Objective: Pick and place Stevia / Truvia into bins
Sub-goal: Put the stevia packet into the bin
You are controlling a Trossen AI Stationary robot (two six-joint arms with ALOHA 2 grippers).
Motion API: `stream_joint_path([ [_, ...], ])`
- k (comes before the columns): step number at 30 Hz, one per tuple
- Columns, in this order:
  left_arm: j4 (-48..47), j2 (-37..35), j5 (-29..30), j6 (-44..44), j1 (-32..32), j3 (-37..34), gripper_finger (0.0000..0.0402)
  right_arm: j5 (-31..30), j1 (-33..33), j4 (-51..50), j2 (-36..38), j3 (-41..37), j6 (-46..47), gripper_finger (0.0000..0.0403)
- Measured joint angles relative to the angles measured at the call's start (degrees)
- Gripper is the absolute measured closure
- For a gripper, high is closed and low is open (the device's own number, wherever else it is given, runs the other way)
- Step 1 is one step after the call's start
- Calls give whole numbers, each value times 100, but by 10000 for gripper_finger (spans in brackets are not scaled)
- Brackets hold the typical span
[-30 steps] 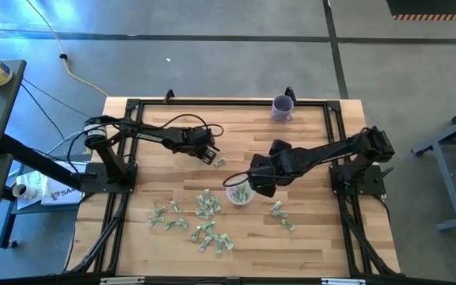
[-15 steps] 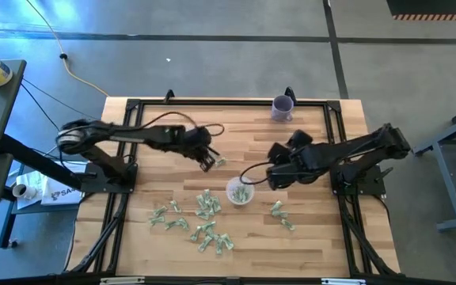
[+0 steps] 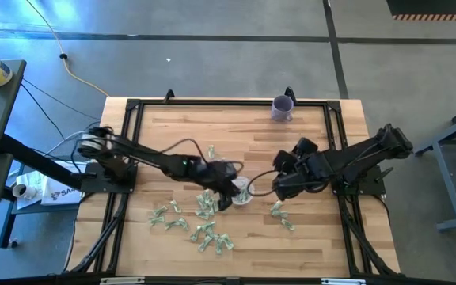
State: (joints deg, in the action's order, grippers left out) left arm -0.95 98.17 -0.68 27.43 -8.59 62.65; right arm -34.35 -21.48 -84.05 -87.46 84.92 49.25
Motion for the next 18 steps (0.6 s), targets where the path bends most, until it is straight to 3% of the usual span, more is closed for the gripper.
stream_joint_path([
  [6, -1102, 216, 938, -117, -207, 803, 246, 942, -662, 237, 4, -569, 852, 96],
  [11, -3101, 136, 1128, -319, -185, 1603, 161, 1726, -1418, 2199, -45, -1661, 1366, 96],
  [15, -4786, 3, 1382, -324, -379, 2055, 130, 2151, -1777, 3794, -370, -2338, 1695, 96],
  [18, -5587, -143, 1819, -207, -664, 2048, 129, 2341, -1925, 4037, -724, -2548, 2074, 96],
])
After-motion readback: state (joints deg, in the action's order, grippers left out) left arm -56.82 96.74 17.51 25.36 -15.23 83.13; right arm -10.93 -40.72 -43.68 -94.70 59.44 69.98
